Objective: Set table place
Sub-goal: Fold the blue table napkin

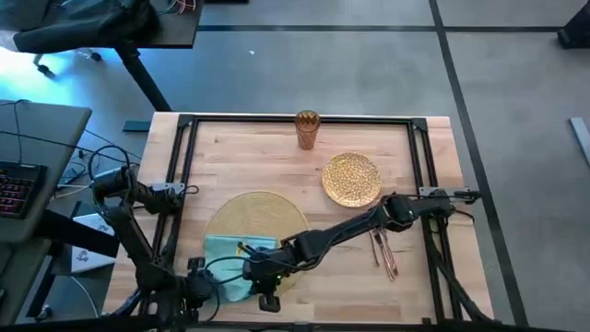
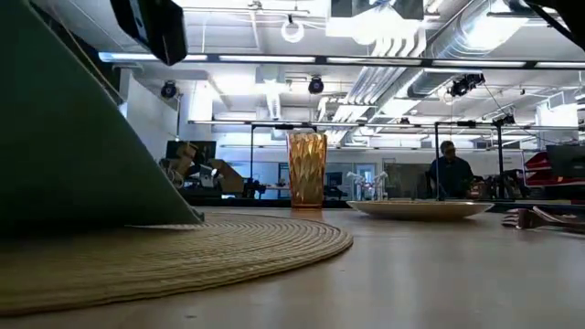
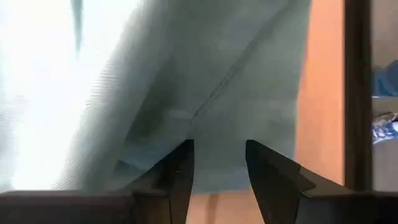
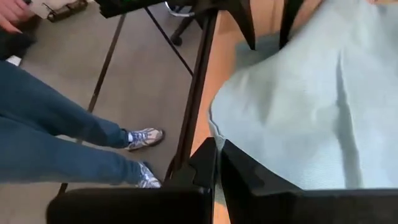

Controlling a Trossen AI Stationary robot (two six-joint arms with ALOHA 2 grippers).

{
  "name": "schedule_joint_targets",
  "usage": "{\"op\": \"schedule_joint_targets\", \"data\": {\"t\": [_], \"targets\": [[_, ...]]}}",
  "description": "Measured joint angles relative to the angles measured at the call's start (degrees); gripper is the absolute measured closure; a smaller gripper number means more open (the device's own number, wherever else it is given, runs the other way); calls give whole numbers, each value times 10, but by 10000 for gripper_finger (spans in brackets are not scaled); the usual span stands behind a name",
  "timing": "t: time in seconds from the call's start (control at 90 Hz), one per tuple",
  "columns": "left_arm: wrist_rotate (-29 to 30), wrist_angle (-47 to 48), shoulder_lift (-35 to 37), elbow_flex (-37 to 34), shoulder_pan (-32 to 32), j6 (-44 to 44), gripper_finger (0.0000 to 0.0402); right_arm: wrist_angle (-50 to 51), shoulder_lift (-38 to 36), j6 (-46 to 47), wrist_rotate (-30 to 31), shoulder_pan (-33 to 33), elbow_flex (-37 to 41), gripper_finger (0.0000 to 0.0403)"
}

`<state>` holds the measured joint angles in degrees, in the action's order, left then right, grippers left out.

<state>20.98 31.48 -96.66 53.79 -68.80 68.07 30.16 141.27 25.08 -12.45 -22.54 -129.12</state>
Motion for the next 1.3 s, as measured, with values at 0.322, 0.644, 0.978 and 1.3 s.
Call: {"op": "schedule_joint_targets", "data": {"t": [0.322,0.644,0.978,1.3], "targets": [[43,27,-21,5,5,3,305,9,0,0,30,-4,0,403],[32,5,-71,16,29,-30,325,11,0,-4,31,-9,1,403],[2,88,-73,77,32,-52,399,36,13,-59,80,-57,33,380],[-35,84,-71,89,30,-57,401,-55,14,-128,109,-88,96,266]]}}
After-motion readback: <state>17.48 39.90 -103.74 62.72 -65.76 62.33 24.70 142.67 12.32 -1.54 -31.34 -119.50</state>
